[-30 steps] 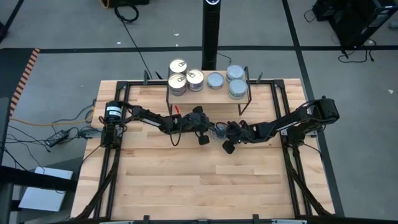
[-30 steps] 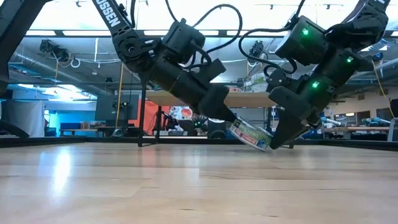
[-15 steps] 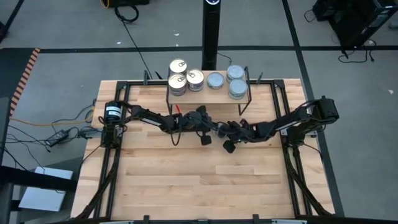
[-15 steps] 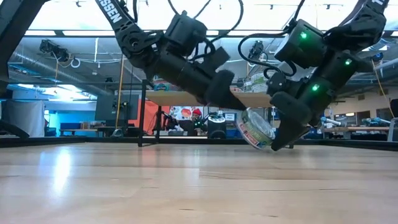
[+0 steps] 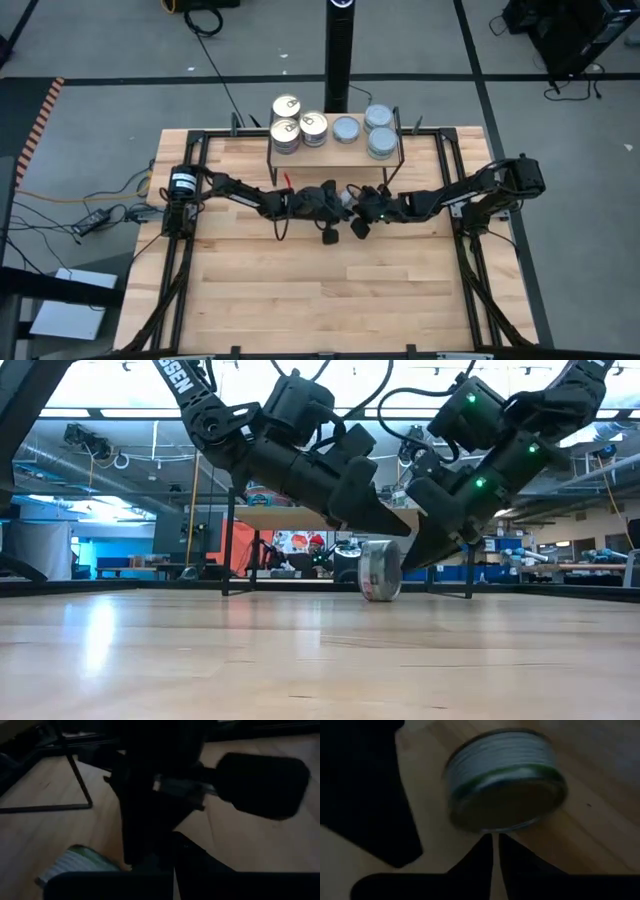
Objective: Stack canned seafood by type on shelf
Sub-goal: Stack the green tuna can on the left green tuna can on the shelf
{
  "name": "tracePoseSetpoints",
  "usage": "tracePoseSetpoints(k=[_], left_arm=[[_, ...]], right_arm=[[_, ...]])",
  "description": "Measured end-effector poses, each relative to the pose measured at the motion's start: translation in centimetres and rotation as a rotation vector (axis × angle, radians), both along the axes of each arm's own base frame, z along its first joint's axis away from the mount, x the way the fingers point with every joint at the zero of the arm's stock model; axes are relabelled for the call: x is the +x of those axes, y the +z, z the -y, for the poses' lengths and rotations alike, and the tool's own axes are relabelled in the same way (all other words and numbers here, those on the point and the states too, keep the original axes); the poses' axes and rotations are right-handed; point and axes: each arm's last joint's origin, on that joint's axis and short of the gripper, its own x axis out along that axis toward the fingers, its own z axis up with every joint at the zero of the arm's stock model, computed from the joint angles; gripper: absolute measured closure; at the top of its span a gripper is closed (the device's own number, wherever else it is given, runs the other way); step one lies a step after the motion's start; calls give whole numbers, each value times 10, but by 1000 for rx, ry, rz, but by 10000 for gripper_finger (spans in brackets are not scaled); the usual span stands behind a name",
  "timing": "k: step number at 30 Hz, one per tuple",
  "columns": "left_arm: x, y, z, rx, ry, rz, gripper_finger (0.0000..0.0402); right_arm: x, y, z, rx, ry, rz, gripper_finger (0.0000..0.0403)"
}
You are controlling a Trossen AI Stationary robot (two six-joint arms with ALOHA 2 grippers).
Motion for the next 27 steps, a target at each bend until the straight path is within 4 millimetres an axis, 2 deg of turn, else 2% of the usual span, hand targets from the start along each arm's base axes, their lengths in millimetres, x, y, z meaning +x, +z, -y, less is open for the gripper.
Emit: tracePoseSetpoints(k=[13,20,23,27], left_arm=[[0,0,-1,36,16,-1,396],[-9,7,1,131,245,-6,392],[-12,8,2,155,276,-42,370],[-13,5,3,87,303,-50,311]], right_arm=[[0,0,-2,6,14,-10,295],[-4,0,-9,7,30,-44,256],[-5,-1,-13,4,39,-57,238],[-5,-2,-17,11,42,-59,219]])
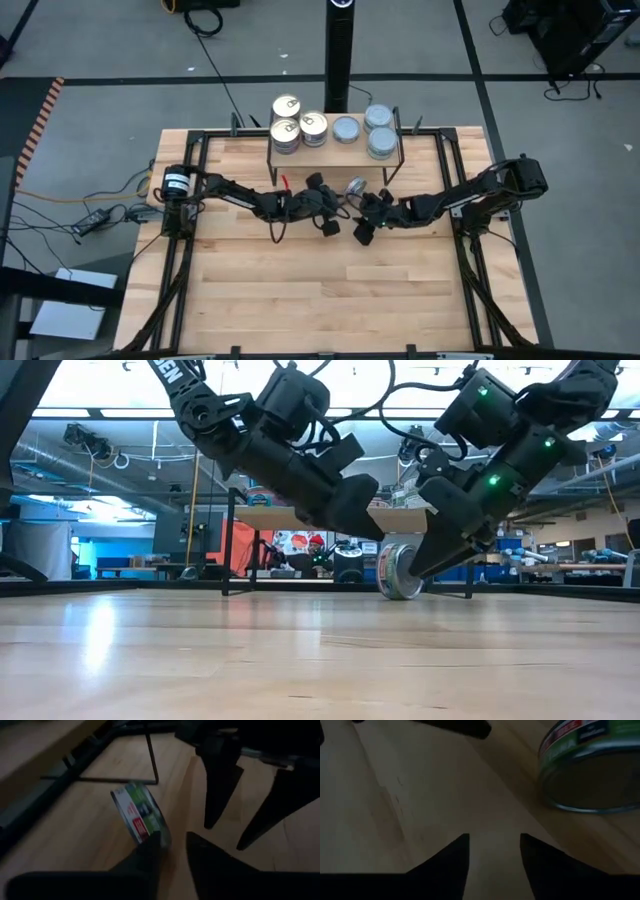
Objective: Stack canned seafood by type on shelf
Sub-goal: Stack the green tuna can on the left green tuna can on the shelf
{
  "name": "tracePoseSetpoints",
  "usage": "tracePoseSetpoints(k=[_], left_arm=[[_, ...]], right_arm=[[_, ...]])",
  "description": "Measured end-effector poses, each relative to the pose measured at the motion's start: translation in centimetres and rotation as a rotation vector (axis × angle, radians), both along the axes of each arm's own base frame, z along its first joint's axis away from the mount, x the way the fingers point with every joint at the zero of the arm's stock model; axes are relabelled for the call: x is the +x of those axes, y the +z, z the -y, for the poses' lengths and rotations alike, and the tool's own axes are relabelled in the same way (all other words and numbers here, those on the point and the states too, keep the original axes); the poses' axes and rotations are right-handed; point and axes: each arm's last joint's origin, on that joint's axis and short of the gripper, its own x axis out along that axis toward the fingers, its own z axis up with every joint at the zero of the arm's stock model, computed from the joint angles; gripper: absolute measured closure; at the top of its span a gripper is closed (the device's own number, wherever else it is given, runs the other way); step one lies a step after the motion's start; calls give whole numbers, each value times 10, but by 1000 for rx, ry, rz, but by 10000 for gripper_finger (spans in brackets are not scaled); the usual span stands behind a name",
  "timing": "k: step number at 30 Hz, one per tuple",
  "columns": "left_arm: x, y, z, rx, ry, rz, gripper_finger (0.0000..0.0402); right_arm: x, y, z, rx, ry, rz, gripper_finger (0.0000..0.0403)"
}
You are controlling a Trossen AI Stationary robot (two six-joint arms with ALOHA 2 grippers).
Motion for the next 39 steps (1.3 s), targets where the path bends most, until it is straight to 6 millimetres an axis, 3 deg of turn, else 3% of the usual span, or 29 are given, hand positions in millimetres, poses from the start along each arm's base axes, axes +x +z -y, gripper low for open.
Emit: tracePoseSetpoints(k=[8,14,39], left_arm=[[2,-3,-5,-77,50,56,169],[5,-17,-8,-90,90,53,106],[7,-21,-15,-140,105,97,92]], right_arm=[[-1,0,-9,16,16,6,198],[-1,0,-15,33,19,12,196],[-2,0,-20,30,34,11,196]])
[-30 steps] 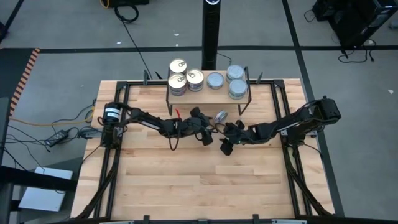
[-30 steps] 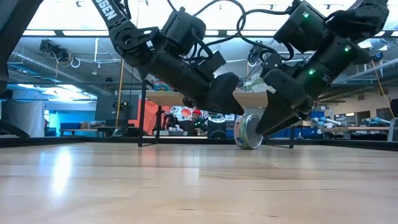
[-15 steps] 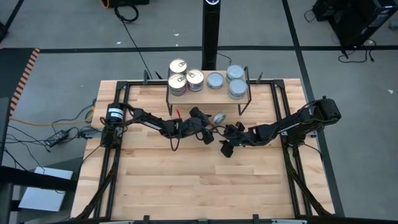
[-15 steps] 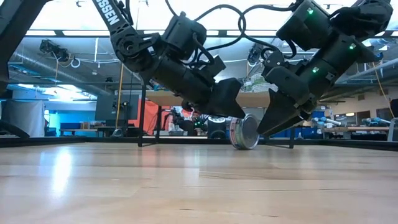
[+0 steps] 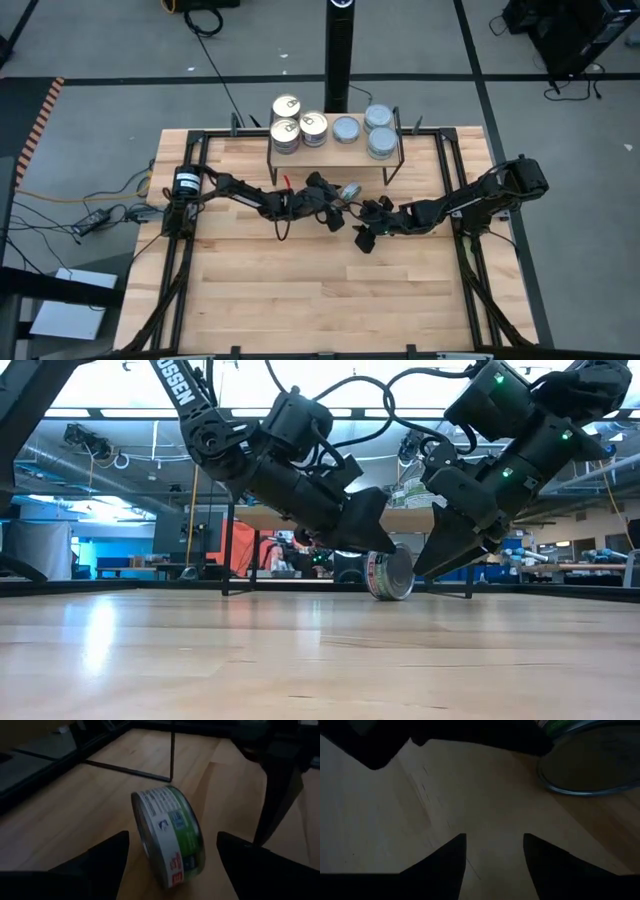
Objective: Stack canned seafood by type on shelf
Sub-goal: Stack the green tuna can on the left green tuna can on the shelf
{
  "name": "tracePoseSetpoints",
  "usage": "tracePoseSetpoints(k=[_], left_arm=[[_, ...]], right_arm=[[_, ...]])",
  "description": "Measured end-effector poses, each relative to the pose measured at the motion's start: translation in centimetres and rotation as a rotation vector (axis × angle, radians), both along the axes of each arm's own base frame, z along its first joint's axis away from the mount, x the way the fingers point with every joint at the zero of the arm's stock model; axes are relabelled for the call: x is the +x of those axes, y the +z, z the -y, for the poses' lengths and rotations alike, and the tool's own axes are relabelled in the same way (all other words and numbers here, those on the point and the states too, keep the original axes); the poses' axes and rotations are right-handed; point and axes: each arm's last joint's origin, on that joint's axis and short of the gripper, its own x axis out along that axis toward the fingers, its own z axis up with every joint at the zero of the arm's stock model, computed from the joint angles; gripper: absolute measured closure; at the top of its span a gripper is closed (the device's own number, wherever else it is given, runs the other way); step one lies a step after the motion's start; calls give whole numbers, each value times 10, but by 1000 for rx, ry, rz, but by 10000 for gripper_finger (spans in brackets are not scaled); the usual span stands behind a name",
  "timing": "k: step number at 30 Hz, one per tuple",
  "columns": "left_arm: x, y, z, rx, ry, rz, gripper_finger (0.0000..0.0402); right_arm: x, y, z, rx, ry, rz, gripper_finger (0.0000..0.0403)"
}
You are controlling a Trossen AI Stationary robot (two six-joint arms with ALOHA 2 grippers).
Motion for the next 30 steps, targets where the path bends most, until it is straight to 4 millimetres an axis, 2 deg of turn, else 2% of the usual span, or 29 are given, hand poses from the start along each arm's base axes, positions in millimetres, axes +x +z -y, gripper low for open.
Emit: tracePoseSetpoints(k=[6,10,23,26,30], left_arm=[[2,-3,-4,0,10,4,93],[6,-11,-11,-4,27,-23,116],[9,-12,-6,75,-18,-86,309],[9,-5,2,113,-48,-88,330],[6,16,16,174,-96,-83,363]], right_arm=[[0,0,0,-1,2,2,196],[0,0,0,0,3,2,196],[0,0,-4,-4,23,3,196],[-1,0,-10,8,40,2,196],[-4,1,-22,15,90,4,196]])
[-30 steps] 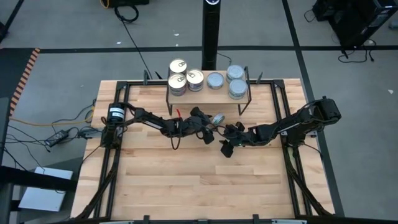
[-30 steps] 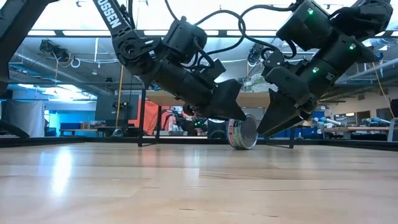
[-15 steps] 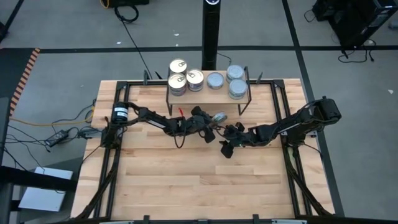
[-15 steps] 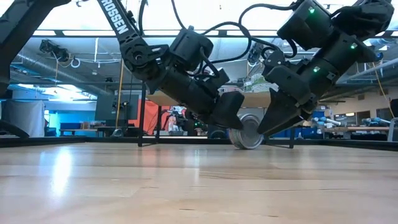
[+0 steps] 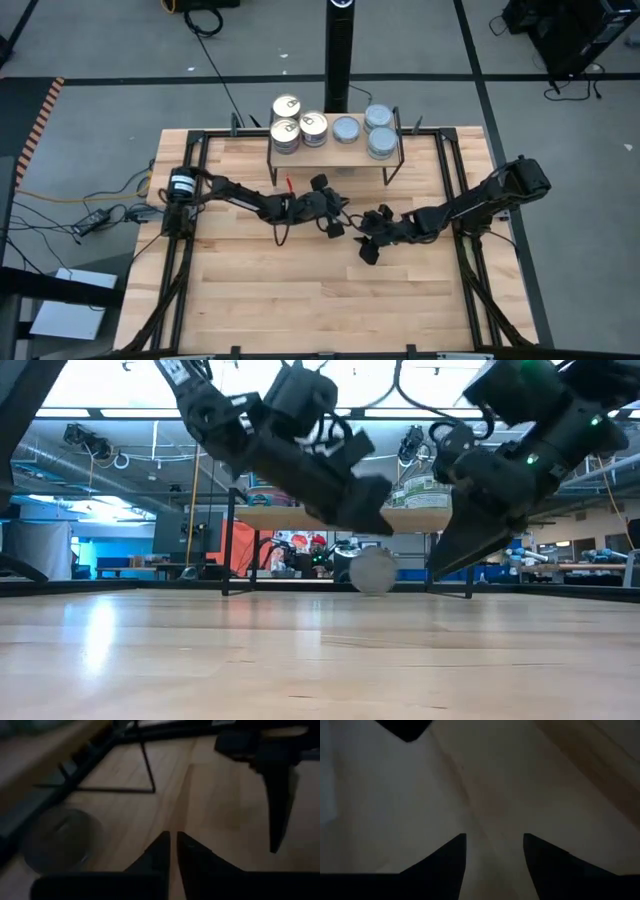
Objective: Stack canned seafood by type on shelf
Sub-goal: Stack the green tuna can on the left green tuna can on the shelf
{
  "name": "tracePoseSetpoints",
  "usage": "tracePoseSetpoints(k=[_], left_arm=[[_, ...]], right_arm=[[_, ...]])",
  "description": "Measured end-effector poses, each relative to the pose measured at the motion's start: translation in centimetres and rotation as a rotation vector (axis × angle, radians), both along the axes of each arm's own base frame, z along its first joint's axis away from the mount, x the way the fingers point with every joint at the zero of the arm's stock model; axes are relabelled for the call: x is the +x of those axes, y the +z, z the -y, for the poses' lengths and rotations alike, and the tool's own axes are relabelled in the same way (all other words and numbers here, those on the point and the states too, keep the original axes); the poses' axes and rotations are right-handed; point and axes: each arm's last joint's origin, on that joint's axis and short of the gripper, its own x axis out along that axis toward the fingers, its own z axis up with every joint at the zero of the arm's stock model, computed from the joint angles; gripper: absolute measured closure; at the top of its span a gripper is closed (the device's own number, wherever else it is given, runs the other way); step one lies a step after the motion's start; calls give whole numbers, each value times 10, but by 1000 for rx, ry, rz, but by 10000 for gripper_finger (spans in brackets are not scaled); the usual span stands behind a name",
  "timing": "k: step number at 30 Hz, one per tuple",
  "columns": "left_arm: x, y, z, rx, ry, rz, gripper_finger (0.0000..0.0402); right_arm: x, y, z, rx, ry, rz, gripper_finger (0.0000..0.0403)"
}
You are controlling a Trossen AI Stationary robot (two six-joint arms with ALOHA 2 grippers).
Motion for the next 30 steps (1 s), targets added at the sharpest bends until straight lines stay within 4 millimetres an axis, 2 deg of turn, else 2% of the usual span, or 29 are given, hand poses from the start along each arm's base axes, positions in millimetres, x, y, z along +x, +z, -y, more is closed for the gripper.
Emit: tracePoseSetpoints(k=[6,13,19,23,26,30], left_arm=[[-6,25,15,76,-33,8,396],[-10,33,23,84,-54,-13,396],[-20,42,31,113,-69,-53,396],[-38,49,36,110,-80,2,396],[-60,50,35,103,-91,82,396],[-92,46,34,74,-151,186,396]], right_arm=[[-4,12,-10,29,17,53,196],[-10,26,-20,17,38,119,196],[-12,30,-24,-4,33,141,196],[-13,28,-23,-31,15,124,196],[-13,28,-22,-73,-12,123,200],[-12,28,-20,-117,-57,142,231]])
